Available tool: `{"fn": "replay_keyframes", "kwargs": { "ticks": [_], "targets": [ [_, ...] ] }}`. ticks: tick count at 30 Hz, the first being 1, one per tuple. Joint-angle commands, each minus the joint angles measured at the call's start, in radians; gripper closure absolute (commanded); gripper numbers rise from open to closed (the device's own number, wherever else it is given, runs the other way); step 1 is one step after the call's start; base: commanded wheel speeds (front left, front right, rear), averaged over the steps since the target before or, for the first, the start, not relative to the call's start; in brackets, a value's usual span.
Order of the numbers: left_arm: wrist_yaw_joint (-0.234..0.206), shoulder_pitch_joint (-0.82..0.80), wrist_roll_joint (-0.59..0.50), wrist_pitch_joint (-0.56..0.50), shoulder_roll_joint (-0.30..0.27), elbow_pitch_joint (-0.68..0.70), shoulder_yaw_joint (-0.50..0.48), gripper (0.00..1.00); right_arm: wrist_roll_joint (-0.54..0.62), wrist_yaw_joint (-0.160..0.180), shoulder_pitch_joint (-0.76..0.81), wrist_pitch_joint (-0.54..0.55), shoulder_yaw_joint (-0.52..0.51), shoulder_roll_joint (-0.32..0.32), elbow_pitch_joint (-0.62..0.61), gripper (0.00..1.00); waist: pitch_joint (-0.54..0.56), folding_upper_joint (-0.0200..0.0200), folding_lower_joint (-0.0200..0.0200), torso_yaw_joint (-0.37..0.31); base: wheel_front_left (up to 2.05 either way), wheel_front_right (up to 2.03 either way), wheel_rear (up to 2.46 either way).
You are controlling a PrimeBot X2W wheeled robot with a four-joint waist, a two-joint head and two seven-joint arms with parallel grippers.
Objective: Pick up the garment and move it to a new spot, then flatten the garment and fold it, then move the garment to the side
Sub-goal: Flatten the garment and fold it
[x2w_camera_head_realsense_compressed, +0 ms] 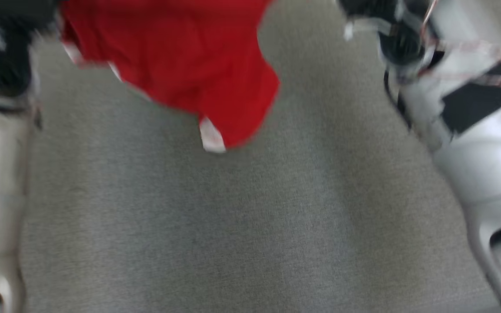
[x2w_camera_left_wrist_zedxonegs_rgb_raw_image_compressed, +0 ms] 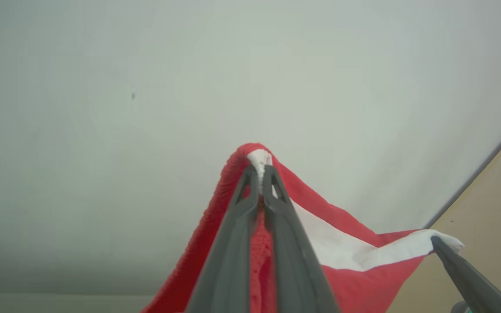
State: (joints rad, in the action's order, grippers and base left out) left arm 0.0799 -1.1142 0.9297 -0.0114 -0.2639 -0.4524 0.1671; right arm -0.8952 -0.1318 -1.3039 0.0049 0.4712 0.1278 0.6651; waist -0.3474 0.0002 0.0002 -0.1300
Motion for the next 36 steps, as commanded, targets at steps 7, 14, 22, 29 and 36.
{"fn": "replay_keyframes", "kwargs": {
  "ticks": [7, 14, 22, 29, 36],
  "targets": [
    [0.001, -0.255, -0.053, 0.092, -0.029, 0.012, -0.029, 1.0, 0.046, 0.002, -0.269, -0.188, -0.039, -0.013, 0.066, 1.0, -0.261, -0.0002, -0.0002, -0.071, 0.0, 0.0, 0.0],
    [0.024, -0.348, -0.121, 0.236, -0.028, 0.012, -0.023, 1.0, 0.16, 0.003, -0.342, -0.27, -0.132, 0.025, 0.091, 1.0, -0.315, -0.0002, -0.0002, -0.038, 0.0, 0.0, 0.0],
    [0.051, -0.163, -0.107, 0.27, -0.002, -0.058, 0.044, 1.0, 0.207, 0.002, -0.17, -0.27, -0.076, 0.006, 0.153, 1.0, -0.306, -0.0002, -0.0002, -0.017, 0.0, 0.0, 0.0],
    [0.049, 0.045, -0.035, 0.276, 0.009, 0.008, 0.094, 1.0, 0.077, 0.002, -0.025, -0.226, 0.046, 0.071, 0.112, 1.0, -0.234, -0.0002, -0.0002, 0.007, 0.0, 0.0, 0.0],
    [0.05, 0.244, -0.009, 0.276, 0.001, 0.086, 0.153, 1.0, -0.045, 0.002, 0.142, -0.045, 0.198, 0.203, -0.021, 1.0, -0.122, -0.0002, -0.0002, 0.016, 0.0, 0.0, 0.0]
  ]
}}
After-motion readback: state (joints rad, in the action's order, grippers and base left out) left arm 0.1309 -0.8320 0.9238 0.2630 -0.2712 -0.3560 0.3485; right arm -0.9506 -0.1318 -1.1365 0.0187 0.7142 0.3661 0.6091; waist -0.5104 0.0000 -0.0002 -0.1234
